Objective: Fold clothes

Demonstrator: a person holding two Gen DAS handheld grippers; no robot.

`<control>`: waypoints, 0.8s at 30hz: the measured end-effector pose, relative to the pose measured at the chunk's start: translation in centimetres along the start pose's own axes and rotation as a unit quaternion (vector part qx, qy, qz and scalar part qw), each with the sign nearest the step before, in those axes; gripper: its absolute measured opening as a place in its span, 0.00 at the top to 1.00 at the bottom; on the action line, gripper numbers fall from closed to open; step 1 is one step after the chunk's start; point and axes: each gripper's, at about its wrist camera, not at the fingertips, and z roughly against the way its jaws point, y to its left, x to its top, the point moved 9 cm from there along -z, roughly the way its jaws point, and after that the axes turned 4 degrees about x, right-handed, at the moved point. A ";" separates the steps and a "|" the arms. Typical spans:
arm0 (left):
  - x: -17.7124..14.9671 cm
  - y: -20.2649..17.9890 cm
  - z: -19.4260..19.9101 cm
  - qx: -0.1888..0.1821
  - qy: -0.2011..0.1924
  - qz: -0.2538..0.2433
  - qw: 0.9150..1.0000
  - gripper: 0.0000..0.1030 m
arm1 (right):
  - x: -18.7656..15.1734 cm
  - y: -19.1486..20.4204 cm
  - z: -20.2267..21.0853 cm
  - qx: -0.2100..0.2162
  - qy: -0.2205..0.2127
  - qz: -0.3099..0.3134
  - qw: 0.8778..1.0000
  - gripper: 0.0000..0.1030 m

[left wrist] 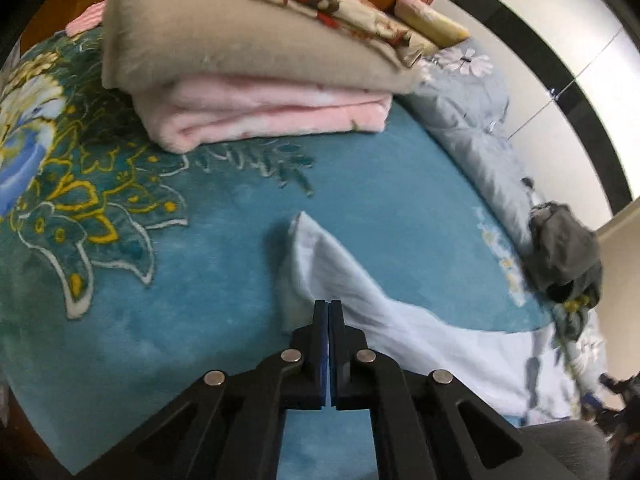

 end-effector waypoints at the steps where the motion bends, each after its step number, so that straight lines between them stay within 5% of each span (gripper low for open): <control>1: 0.4 0.0 0.7 -0.004 -0.008 0.006 1.000 1.00 | -0.1 0.1 0.0 0.002 0.001 0.003 1.000 0.40; 8: 4.6 -0.1 6.1 -0.029 -0.071 0.035 0.996 1.00 | -0.4 -1.0 0.2 0.028 -0.002 -0.011 1.000 0.40; 19: 1.7 1.8 -0.3 0.080 0.012 -0.014 0.997 0.97 | -1.1 -2.5 -0.3 0.064 0.004 -0.027 0.998 0.40; 20: 1.6 1.8 -0.7 0.084 0.016 -0.017 0.996 0.89 | -1.1 -2.6 -0.2 0.067 0.002 -0.029 0.997 0.40; 21: 1.6 1.7 -1.1 0.084 0.019 -0.019 0.996 0.66 | -1.0 -2.7 -0.1 0.068 0.001 -0.030 0.997 0.40; 22: 1.5 1.7 -1.4 0.090 0.021 -0.026 0.995 0.55 | -1.0 -2.7 -0.1 0.069 0.000 -0.031 0.997 0.40; 24: 1.4 1.6 -1.9 0.103 0.023 -0.037 0.994 0.49 | -1.0 -3.0 0.0 0.064 -0.001 -0.032 0.997 0.40</control>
